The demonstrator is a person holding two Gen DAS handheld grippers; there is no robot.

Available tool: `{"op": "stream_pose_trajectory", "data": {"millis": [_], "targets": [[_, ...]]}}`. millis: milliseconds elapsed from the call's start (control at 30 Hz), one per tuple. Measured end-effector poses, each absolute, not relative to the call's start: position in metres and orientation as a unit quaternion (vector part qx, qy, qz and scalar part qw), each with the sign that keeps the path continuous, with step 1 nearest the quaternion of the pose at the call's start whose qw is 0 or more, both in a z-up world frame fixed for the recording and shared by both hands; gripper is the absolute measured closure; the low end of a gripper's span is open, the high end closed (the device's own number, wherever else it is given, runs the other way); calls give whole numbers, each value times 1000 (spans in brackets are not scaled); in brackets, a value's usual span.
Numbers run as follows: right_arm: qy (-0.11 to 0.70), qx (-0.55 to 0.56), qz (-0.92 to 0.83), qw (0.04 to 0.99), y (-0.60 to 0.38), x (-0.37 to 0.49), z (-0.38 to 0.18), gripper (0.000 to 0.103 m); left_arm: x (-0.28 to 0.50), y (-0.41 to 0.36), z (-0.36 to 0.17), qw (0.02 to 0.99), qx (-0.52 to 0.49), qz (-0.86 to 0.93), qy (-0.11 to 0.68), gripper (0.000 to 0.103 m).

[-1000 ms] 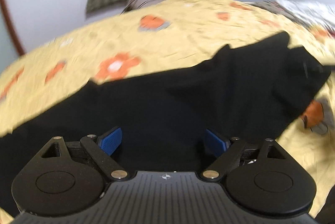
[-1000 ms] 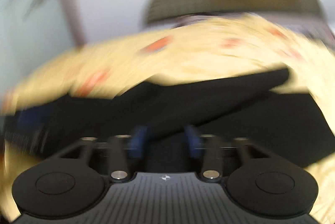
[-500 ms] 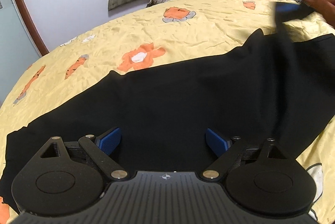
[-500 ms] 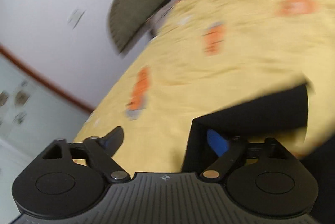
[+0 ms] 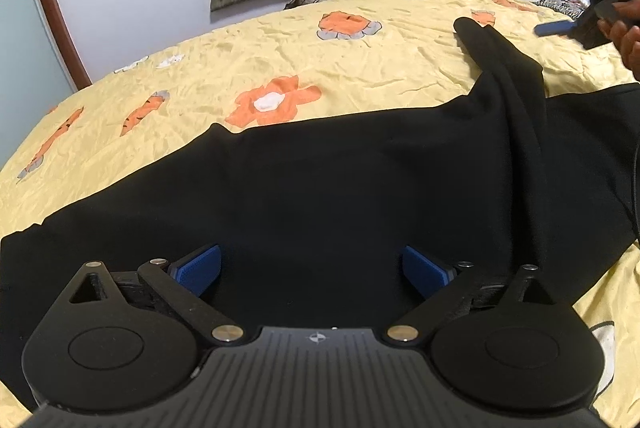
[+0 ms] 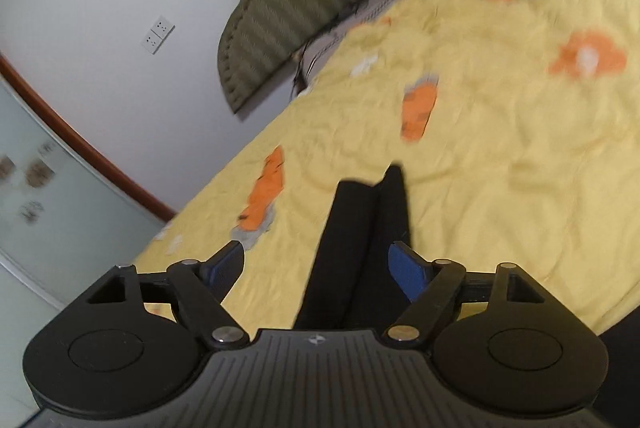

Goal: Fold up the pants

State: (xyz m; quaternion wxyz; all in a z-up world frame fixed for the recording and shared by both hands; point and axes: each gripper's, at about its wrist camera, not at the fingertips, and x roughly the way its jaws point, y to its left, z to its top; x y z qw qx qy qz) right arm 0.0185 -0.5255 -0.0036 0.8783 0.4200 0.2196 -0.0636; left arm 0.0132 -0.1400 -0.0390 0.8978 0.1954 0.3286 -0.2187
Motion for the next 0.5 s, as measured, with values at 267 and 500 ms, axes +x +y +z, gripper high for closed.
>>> {"op": "stream_pose_trajectory", "data": {"millis": [267,500], "targets": [[251,471,-66,843,-531,73,-45,35,14,-139,-39,897,200,-221,326,0],[229,480,-113,839,-538,93,-55,83,16,-140,-40,897,204,-226,322,0]]}}
